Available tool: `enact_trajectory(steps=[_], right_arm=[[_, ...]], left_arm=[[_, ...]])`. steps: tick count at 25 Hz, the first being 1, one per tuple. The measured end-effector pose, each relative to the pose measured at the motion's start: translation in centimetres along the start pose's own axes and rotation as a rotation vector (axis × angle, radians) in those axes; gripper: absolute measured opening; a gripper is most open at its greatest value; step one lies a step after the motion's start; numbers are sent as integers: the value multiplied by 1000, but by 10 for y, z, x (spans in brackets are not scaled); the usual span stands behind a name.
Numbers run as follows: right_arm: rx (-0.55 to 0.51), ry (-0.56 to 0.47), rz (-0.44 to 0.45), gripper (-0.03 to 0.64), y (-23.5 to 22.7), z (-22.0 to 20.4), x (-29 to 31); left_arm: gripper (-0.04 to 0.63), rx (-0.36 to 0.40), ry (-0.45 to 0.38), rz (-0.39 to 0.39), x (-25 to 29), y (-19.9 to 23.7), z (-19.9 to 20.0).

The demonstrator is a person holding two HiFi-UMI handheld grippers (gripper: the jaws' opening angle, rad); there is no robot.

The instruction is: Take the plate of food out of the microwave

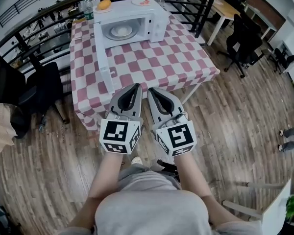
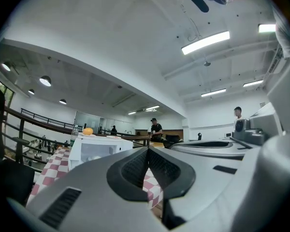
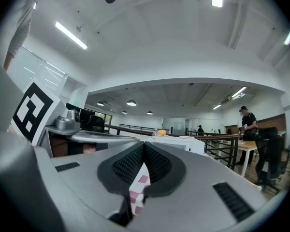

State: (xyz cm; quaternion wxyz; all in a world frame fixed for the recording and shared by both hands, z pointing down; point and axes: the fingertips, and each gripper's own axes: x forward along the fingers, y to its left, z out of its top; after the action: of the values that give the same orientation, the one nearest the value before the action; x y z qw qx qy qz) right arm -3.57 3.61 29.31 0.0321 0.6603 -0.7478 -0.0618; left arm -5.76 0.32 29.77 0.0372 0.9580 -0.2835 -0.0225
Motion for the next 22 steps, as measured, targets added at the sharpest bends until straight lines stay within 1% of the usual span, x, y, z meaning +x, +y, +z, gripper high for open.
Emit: enact_trajectory(steps=[4, 7, 12, 22], right_arm=[[6, 13, -5, 23, -9, -8, 7], [16, 21, -9, 23, -18, -14, 12], [23, 20, 13, 23, -33, -21, 29], [23, 14, 79, 23, -92, -32, 84]], left_arm=[[5, -10, 20, -6, 11, 3, -9], [5, -23, 32, 6, 21, 7, -13], [4, 0, 46, 37, 41, 19, -16], [5, -2, 92, 93, 118, 40, -26]])
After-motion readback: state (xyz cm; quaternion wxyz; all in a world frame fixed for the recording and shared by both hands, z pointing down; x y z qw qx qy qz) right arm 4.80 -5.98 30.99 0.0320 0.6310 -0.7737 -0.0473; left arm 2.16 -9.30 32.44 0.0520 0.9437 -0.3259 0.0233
